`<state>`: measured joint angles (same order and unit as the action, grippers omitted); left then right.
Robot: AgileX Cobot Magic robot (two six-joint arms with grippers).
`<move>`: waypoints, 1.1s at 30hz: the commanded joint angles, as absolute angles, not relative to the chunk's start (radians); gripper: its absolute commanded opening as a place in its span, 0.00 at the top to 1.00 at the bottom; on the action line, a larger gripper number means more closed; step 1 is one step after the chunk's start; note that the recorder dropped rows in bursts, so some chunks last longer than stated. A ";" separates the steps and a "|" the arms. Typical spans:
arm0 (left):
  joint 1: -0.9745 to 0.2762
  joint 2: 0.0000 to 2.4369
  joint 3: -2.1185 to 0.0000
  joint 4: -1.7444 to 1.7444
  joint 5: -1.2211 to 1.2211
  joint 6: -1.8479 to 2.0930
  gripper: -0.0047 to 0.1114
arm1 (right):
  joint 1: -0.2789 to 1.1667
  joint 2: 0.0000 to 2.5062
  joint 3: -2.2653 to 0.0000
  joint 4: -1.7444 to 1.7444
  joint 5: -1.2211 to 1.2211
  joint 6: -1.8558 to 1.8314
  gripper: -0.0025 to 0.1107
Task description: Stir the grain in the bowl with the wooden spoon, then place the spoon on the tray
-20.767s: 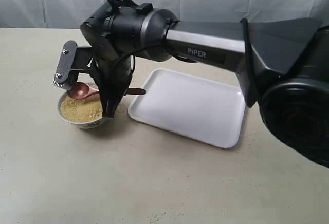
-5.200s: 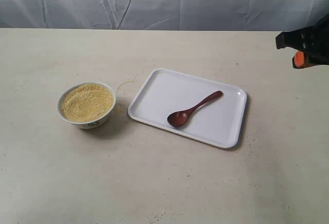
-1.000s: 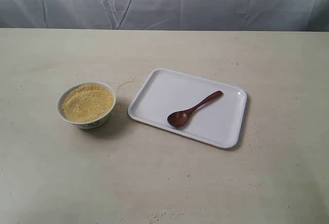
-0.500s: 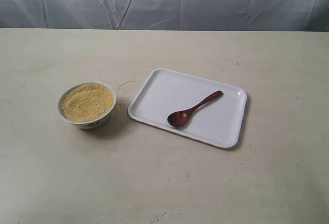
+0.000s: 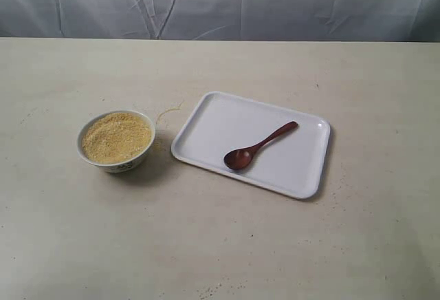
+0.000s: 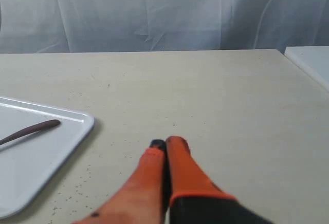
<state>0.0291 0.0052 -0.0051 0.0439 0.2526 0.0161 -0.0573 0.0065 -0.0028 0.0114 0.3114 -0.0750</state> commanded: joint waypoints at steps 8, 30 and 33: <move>0.031 0.000 0.000 0.044 0.240 0.016 0.96 | -0.057 0.000 0.000 0.016 0.299 -0.075 0.98; 0.031 0.000 0.000 0.044 0.240 0.016 0.96 | -0.057 0.000 0.000 0.016 0.304 -0.075 0.98; 0.031 0.000 0.000 0.044 0.240 0.016 0.96 | -0.057 0.000 0.000 0.016 0.304 -0.075 0.98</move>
